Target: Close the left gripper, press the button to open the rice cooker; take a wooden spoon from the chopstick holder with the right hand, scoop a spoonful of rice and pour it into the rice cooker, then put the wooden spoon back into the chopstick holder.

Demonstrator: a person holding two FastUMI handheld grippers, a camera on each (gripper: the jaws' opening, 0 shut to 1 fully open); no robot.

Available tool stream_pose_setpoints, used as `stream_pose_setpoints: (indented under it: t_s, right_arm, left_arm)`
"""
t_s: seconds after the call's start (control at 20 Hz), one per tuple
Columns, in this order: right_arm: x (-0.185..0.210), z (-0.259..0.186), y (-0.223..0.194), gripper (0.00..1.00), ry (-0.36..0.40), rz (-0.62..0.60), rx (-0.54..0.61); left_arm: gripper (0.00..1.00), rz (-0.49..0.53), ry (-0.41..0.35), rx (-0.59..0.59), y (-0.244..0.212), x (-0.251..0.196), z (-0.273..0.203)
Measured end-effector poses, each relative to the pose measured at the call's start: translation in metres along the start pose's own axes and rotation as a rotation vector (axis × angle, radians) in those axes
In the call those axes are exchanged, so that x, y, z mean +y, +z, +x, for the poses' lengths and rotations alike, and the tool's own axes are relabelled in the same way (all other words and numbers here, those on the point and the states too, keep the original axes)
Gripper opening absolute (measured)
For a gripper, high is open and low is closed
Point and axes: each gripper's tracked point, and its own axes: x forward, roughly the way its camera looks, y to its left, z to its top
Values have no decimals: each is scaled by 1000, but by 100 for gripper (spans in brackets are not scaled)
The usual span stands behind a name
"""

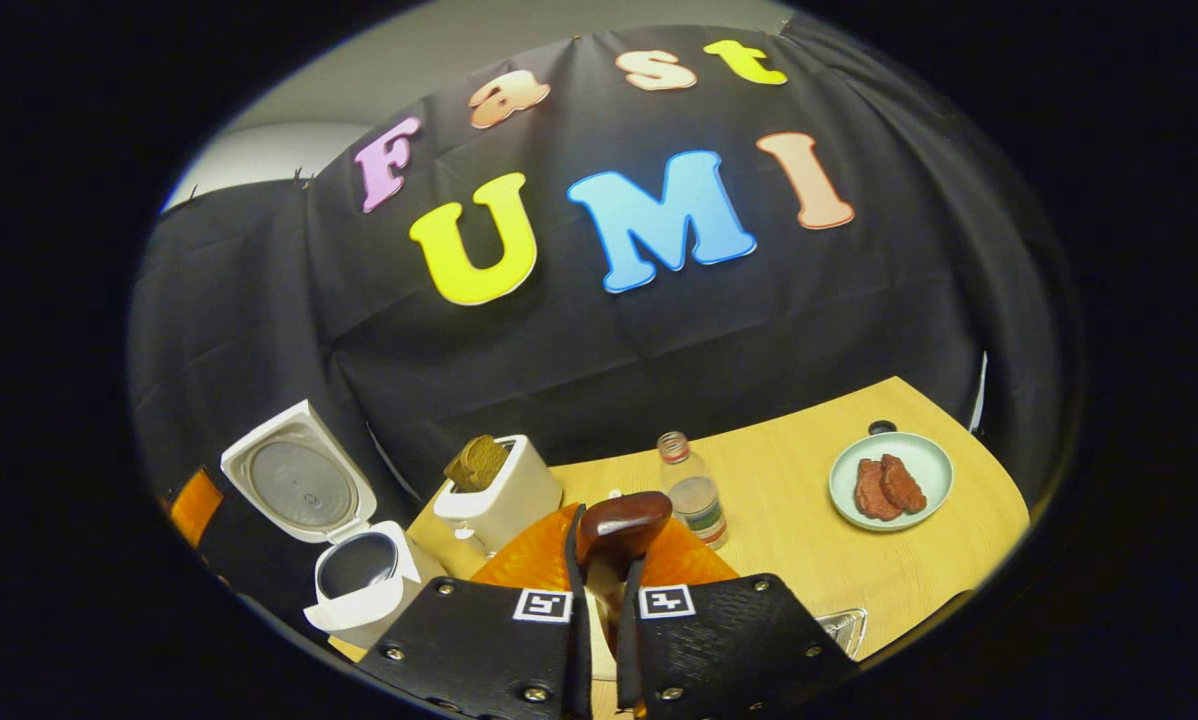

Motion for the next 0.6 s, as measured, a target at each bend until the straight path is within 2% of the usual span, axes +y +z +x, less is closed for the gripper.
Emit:
stream_pose_setpoints:
  t_s: [0.1, 0.15, 0.2, 0.25, 0.35, 0.45, 0.5, 0.6]
  right_arm:
    - [10, 19, -21, 10, -11, -84, 28]
    - [11, 28, -33, 10, -18, -114, 48]
    - [14, 37, -47, 10, -20, -139, 74]
    - [16, 45, -59, 10, -21, -167, 97]
    - [15, 55, -77, 10, -35, -246, 123]
    - [12, 61, -96, 10, -48, -332, 152]
    - [16, 60, -108, 10, -31, -330, 173]
    - [27, 60, -118, 10, -6, -285, 185]
  left_arm:
    - [91, 1, 5, 5, -3, 8, -3]
    - [94, 1, 9, 7, -4, 13, -4]
    - [91, 1, 13, 12, -8, 19, -4]
    - [94, 1, 16, 19, -11, 24, -5]
    - [91, 1, 22, 39, -19, 34, -8]
    - [94, -1, 32, 50, -23, 46, -9]
    - [91, -4, 37, 55, -31, 50, -6]
    - [91, -8, 47, 70, -37, 59, -8]
